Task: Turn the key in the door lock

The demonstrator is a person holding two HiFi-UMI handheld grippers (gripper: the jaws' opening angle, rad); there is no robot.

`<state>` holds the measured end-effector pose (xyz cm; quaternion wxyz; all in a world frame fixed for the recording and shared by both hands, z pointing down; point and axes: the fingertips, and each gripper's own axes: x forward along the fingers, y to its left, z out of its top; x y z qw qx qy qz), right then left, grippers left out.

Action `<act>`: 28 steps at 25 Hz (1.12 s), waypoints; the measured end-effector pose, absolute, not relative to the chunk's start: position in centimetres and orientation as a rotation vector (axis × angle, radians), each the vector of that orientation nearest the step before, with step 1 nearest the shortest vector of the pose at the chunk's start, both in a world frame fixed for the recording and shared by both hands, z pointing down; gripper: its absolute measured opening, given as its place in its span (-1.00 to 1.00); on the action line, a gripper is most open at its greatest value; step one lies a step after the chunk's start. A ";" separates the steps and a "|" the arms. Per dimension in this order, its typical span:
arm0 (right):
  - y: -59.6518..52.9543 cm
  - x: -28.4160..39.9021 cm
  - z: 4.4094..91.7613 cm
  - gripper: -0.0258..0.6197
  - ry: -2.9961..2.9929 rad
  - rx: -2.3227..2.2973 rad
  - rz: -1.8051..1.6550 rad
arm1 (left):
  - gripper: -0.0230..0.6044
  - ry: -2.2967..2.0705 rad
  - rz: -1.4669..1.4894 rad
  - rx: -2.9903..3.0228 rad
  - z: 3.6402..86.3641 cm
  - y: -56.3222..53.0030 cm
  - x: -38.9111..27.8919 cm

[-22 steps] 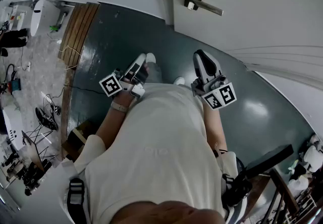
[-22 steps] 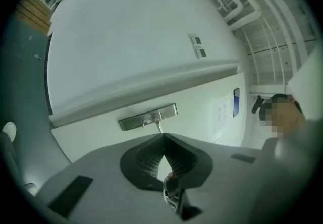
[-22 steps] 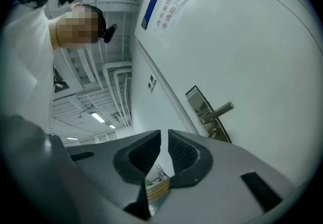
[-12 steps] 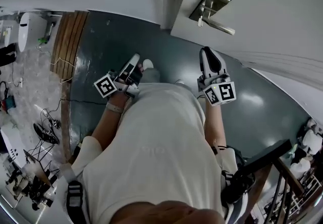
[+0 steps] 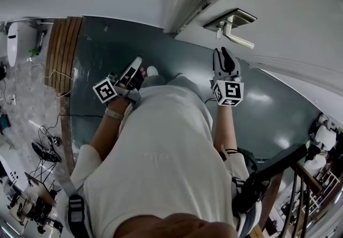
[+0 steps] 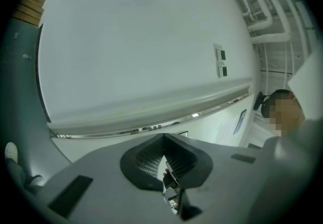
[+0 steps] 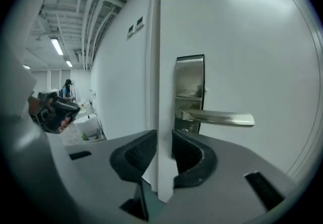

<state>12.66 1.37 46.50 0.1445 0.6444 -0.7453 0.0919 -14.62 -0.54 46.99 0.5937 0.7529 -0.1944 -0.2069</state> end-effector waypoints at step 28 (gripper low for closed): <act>-5.2 16.2 53.5 -0.69 -1.555 1.694 -0.331 | -0.90 -0.746 -0.547 1.701 47.0 -0.3 -17.4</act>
